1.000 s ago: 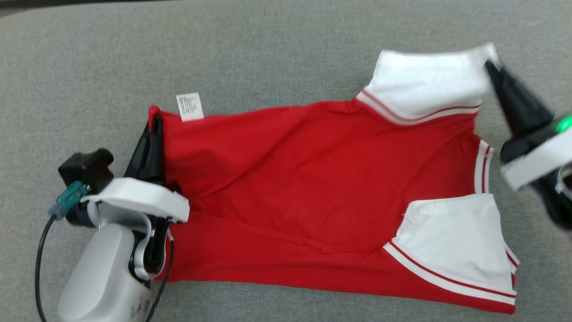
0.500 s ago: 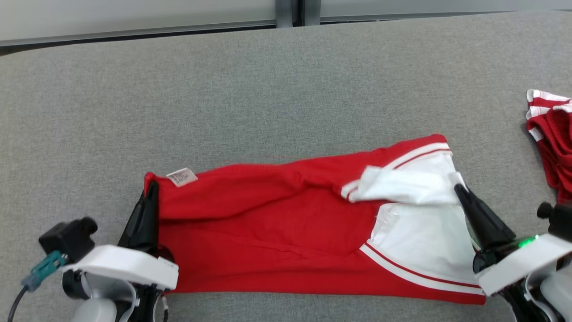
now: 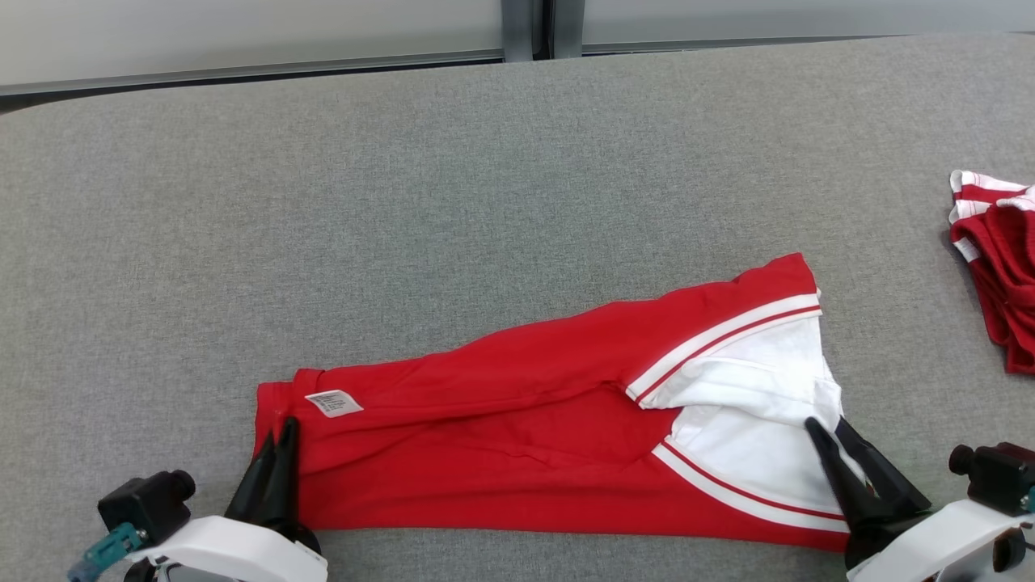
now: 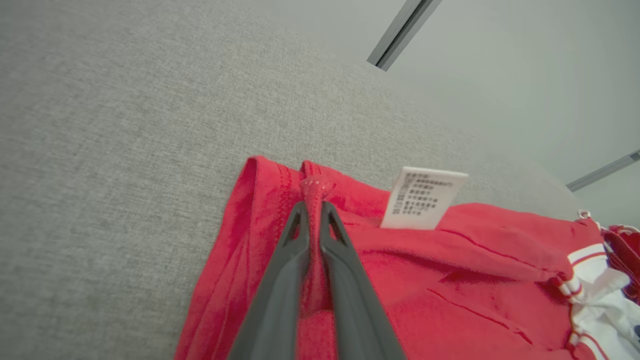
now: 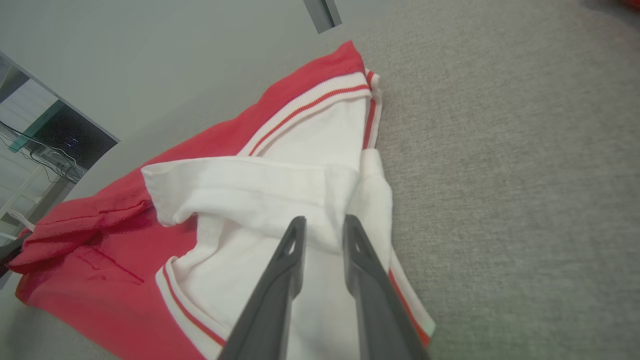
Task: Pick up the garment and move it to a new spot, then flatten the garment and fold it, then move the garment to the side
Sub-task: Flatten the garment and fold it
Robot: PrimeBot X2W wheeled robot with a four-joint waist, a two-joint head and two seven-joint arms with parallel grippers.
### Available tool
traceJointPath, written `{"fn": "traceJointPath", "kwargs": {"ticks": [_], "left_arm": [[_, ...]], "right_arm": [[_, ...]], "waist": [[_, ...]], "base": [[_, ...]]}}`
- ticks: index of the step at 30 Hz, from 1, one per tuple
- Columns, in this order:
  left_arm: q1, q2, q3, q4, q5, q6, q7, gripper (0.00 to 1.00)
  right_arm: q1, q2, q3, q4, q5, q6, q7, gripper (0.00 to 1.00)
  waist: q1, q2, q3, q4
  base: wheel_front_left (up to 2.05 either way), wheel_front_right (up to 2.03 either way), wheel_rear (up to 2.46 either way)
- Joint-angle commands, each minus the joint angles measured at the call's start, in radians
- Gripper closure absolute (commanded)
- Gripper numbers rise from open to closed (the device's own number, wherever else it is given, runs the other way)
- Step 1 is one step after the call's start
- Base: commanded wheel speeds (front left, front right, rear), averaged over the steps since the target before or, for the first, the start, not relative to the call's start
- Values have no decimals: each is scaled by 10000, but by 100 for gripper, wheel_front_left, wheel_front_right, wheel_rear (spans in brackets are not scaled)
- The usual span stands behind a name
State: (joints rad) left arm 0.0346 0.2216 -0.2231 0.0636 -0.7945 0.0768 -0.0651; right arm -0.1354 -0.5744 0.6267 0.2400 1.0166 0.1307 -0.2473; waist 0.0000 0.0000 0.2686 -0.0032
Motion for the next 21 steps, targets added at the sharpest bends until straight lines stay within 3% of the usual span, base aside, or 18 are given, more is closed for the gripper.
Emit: {"fn": "traceJointPath", "kwargs": {"ticks": [1, 6, 12, 21], "left_arm": [[2, 94, -64, 113, 341, 130, -203, 0], [17, 70, -246, 164, 1797, 898, -1446, 0], [-162, -252, -36, -490, 3097, 1369, -1986, 0], [-456, -654, 325, -1321, 4630, 1308, -1989, 0]], "right_arm": [[131, 72, -78, 32, -221, 0, 8, 0], [390, 338, -686, -244, -1098, 0, -87, 0], [754, 887, -2430, -1004, -2771, 0, -156, 0], [1123, 1843, -4410, -2021, -4819, 0, 421, 0]], "waist": [[0, 0, -9, 6], [0, 0, -103, -1], [0, 0, -373, -35], [0, 0, -859, -69]], "base": [[0, 0, 0], [0, 0, 0], [0, 0, 0], [0, 0, 0]]}}
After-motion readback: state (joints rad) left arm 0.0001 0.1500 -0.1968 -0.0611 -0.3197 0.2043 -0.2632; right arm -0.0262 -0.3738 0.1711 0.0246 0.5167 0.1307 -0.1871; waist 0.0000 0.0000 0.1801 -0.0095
